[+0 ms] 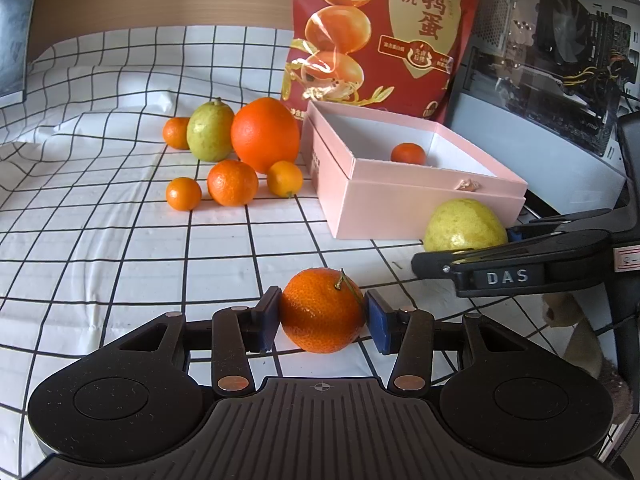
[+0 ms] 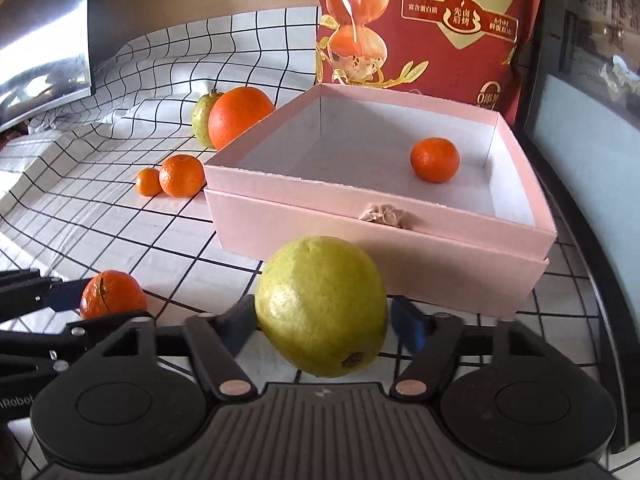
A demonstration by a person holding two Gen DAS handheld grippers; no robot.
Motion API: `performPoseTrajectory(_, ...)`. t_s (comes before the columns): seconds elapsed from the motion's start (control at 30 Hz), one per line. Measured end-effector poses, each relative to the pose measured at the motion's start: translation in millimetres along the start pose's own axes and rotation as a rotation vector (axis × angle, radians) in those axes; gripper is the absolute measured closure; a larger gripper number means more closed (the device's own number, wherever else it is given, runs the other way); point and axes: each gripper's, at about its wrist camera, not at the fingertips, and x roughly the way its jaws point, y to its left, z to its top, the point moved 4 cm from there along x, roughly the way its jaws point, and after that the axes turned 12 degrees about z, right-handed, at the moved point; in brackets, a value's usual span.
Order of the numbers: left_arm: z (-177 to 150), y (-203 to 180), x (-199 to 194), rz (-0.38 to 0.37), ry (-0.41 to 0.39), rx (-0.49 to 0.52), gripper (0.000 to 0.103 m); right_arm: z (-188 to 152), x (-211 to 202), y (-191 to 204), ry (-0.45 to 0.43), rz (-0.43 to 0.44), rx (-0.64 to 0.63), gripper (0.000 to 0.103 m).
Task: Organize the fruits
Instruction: 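Carry the mandarin over the box and open the left gripper while the right lifts the pear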
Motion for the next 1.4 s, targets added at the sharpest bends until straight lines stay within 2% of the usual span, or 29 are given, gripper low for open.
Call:
performPoseTrajectory(0.2, 0, 0, 0, 0.000, 0.000, 0.000, 0.052, -5, -11, 0, 0.013, 0.025, -0.007, 0.042)
performPoseTrajectory(0.57, 3, -1, 1, -0.004, 0.000, 0.014, 0.053, -19, -44, -6, 0.008, 0.004, -0.046, 0.042)
performPoseTrajectory(0.67, 10, -4, -1, -0.048, -0.022, 0.007, 0.053, -17, -51, -10, -0.005, 0.015, -0.028, 0.042)
performPoseTrajectory(0.77, 38, -10, -7, -0.087, -0.071, -0.005, 0.053, -5, -61, -9, -0.049, 0.011, -0.028, 0.042)
performPoseTrajectory(0.83, 69, -13, -9, -0.107, -0.135, -0.022, 0.053, 11, -71, -4, -0.104, -0.005, -0.054, 0.042)
performPoseTrajectory(0.93, 114, -18, -4, -0.127, -0.208, -0.069, 0.053, 58, -86, -1, -0.193, -0.028, -0.068, 0.042)
performPoseTrajectory(1.0, 141, -26, 10, -0.131, -0.225, -0.078, 0.053, 93, -91, -2, -0.230, -0.063, -0.073, 0.042)
performPoseTrajectory(1.03, 149, -31, 19, -0.130, -0.214, -0.081, 0.053, 112, -93, -3, -0.247, -0.094, -0.078, 0.042)
performPoseTrajectory(1.1, 160, -42, 45, -0.133, -0.142, -0.088, 0.053, 140, -93, -5, -0.268, -0.153, -0.092, 0.042)
performPoseTrajectory(1.2, 156, -58, 80, -0.148, -0.028, -0.061, 0.053, 169, -89, -6, -0.276, -0.223, -0.111, 0.042)
performPoseTrajectory(1.33, 145, -75, 101, -0.173, 0.007, -0.043, 0.052, 180, -85, -6, -0.255, -0.213, -0.100, 0.042)
performPoseTrajectory(1.4, 140, -86, 110, -0.174, 0.035, 0.004, 0.052, 181, -80, -5, -0.244, -0.197, -0.093, 0.042)
